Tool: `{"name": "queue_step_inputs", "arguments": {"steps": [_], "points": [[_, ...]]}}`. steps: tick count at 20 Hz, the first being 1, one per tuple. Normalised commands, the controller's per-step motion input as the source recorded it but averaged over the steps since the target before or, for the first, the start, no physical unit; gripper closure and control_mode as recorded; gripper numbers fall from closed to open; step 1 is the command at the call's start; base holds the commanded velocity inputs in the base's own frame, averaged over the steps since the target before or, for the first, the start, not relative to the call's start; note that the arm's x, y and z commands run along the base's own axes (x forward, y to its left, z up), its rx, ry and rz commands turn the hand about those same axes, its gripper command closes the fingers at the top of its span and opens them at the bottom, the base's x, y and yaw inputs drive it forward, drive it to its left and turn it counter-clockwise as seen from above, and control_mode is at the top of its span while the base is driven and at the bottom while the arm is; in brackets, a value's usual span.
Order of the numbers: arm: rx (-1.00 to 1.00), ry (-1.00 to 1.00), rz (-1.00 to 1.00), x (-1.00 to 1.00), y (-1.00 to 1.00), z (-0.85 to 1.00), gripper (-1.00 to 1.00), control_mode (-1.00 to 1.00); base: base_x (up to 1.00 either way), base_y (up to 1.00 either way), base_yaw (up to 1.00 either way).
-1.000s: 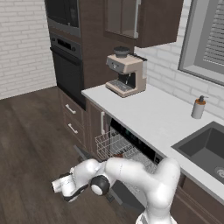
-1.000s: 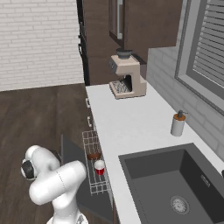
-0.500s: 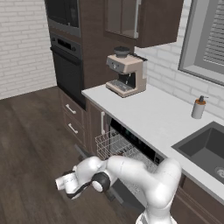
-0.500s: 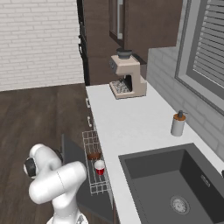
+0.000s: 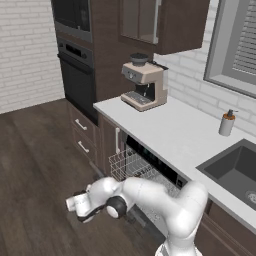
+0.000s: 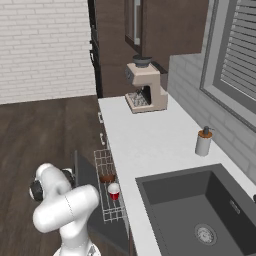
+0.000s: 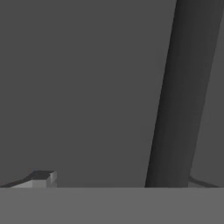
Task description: Pick up the cup and bowl from the counter, place them in the dishwasher, and close the dishwasher door.
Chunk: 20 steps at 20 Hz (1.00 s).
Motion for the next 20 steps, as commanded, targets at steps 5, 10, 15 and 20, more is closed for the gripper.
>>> {"name": "queue_step_inputs", "arguments": {"steps": [5,10,15,20], "points": [[-0.32,-0.09,-0.25,0.91,-0.88,0.0,-1.0,-1.0,0.0,0.0,0.0],[-0.31,-0.07,-0.25,0.91,-0.92,0.0,-1.0,-1.0,0.0,0.0,0.0],[-0.3,-0.03,-0.26,0.91,-0.97,0.0,-1.0,-1.0,0.0,0.0,0.0],[-0.28,0.0,-0.26,0.93,-1.0,-0.15,-1.0,-1.0,0.0,0.0,0.0]]}}
